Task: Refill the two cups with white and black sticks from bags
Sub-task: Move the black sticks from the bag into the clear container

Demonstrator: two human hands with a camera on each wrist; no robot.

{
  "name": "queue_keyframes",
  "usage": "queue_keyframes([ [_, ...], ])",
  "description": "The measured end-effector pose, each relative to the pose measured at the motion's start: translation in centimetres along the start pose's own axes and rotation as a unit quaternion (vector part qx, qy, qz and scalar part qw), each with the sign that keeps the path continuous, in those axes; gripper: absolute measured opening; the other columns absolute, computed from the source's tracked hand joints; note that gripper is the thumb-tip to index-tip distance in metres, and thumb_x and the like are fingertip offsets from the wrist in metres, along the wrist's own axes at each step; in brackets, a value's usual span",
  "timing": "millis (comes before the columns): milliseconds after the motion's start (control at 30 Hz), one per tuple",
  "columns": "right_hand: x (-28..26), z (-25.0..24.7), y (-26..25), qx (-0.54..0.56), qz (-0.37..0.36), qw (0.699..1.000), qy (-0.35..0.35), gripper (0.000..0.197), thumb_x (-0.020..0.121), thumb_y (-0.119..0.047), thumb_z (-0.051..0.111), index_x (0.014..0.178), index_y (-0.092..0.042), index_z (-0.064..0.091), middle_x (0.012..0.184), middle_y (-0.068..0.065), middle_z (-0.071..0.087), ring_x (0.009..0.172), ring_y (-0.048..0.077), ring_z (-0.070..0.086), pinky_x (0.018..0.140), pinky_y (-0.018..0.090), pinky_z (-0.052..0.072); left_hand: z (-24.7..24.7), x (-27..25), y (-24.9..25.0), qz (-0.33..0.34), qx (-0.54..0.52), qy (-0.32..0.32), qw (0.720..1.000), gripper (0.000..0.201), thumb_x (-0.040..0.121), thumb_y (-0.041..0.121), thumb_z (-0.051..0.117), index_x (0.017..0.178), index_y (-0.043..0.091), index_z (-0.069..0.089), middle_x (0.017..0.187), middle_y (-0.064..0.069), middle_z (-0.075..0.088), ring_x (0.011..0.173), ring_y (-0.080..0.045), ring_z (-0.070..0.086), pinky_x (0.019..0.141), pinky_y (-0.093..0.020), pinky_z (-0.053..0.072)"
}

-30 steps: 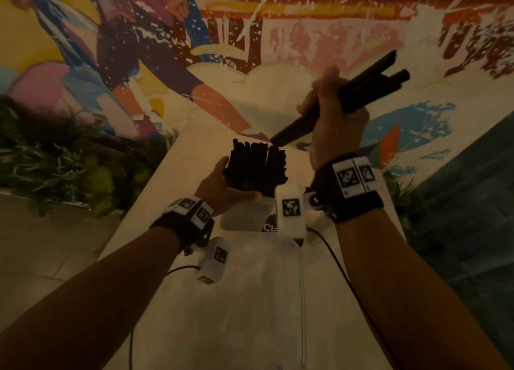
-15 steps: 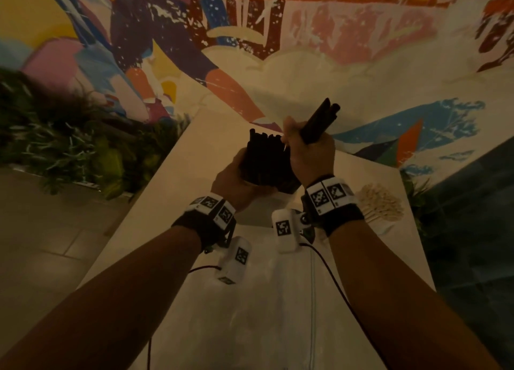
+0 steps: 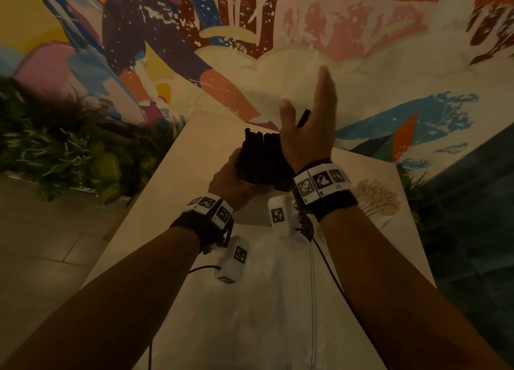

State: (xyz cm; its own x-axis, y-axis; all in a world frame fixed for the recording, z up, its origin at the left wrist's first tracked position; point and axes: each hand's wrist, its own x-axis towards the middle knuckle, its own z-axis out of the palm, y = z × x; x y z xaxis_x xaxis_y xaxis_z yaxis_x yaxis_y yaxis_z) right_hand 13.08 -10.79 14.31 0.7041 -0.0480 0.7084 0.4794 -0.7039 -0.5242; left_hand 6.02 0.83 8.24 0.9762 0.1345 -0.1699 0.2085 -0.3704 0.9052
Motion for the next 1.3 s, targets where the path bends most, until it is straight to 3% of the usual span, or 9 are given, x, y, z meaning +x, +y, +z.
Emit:
queue_keyframes([
  [67,-0.6,1.5,0.2,-0.095,0.013,0.984,-0.149,0.058,0.095,-0.042,0.037,0.144,-0.011,0.03,0.148,0.015,0.035,0.136,0.032,0.032,0.11,0.047,0.03,0.0,0.1,0.0,-0.003,0.0,0.002,1.0,0.096,0.07,0.031,0.081,0.146,0.029,0.022,0.139,-0.003,0.05,0.122,-0.029,0.05,0.086,-0.026,0.035],
  [200,-1.7,2.5,0.8,-0.259,0.103,0.869,-0.409,0.078,0.089,-0.069,0.014,0.145,-0.016,0.021,0.155,0.008,0.017,0.141,0.034,0.016,0.11,0.062,0.015,0.0,0.4,-0.3,0.01,0.004,-0.002,1.0,0.097,0.07,0.032,0.08,0.146,0.028,0.021,0.14,-0.003,0.049,0.121,-0.03,0.051,0.086,-0.027,0.037],
  [300,-2.0,2.4,0.0,-0.255,0.081,0.876,-0.4,0.085,0.084,-0.077,0.013,0.149,-0.023,0.008,0.159,0.008,0.0,0.144,0.036,0.0,0.112,0.063,0.005,0.1,0.7,-0.7,0.01,0.01,-0.004,1.0,0.097,0.072,0.031,0.079,0.148,0.027,0.018,0.142,-0.005,0.048,0.122,-0.031,0.05,0.089,-0.03,0.038],
  [500,-2.5,3.2,-0.2,-0.286,0.012,0.875,-0.391,0.055,0.093,-0.054,0.027,0.137,-0.021,0.035,0.147,0.005,0.035,0.137,0.033,0.023,0.106,0.057,0.024,0.1,1.3,-1.2,0.007,0.034,-0.004,0.999,0.099,0.073,0.033,0.078,0.148,0.029,0.014,0.138,-0.01,0.05,0.117,-0.037,0.052,0.089,-0.037,0.043],
  [633,-2.1,2.9,0.3,-0.26,-0.014,0.874,-0.409,0.047,0.095,-0.043,0.028,0.134,-0.019,0.038,0.144,0.004,0.038,0.133,0.03,0.029,0.104,0.054,0.027,-0.3,1.9,-0.9,-0.006,0.056,-0.03,0.998,0.11,0.068,0.043,0.079,0.149,0.025,0.008,0.147,-0.01,0.04,0.124,-0.037,0.047,0.098,-0.042,0.041],
  [767,-0.9,1.5,2.4,-0.239,0.034,0.919,-0.313,0.065,0.086,-0.061,0.023,0.135,-0.021,0.037,0.145,0.004,0.034,0.134,0.031,0.029,0.108,0.057,0.023,-1.3,3.1,-0.1,0.046,0.08,-0.029,0.995,0.153,0.026,0.076,0.075,0.149,0.023,0.001,0.157,-0.004,0.017,0.141,-0.026,0.024,0.112,-0.045,0.03],
  [933,-1.9,1.8,3.3,-0.108,0.156,0.904,-0.383,0.08,0.086,-0.067,0.039,0.142,-0.011,0.029,0.147,0.009,0.032,0.131,0.03,0.038,0.104,0.043,0.036,-1.5,4.5,2.0,0.071,0.107,-0.094,0.987,0.153,0.04,0.052,0.09,0.148,0.02,-0.012,0.157,-0.005,0.018,0.14,-0.027,0.027,0.11,-0.043,0.03],
  [1100,-1.7,2.3,2.7,-0.089,0.134,0.914,-0.372,0.078,0.09,-0.059,0.044,0.148,-0.016,0.016,0.149,0.009,0.033,0.131,0.029,0.039,0.104,0.04,0.036,-0.7,5.2,1.3,0.121,0.081,-0.044,0.988,0.124,0.051,0.026,0.091,0.148,0.02,0.014,0.146,-0.005,0.039,0.128,-0.028,0.044,0.103,-0.037,0.037],
  [1300,-1.5,2.9,3.6,-0.126,-0.011,0.941,-0.314,0.046,0.091,-0.05,0.043,0.114,-0.012,0.057,0.12,0.009,0.055,0.111,0.028,0.049,0.094,0.044,0.043,-1.3,5.9,1.3,0.207,0.169,-0.029,0.963,0.111,0.052,0.031,0.091,0.143,0.017,0.029,0.146,-0.008,0.035,0.132,-0.027,0.038,0.109,-0.04,0.034],
])
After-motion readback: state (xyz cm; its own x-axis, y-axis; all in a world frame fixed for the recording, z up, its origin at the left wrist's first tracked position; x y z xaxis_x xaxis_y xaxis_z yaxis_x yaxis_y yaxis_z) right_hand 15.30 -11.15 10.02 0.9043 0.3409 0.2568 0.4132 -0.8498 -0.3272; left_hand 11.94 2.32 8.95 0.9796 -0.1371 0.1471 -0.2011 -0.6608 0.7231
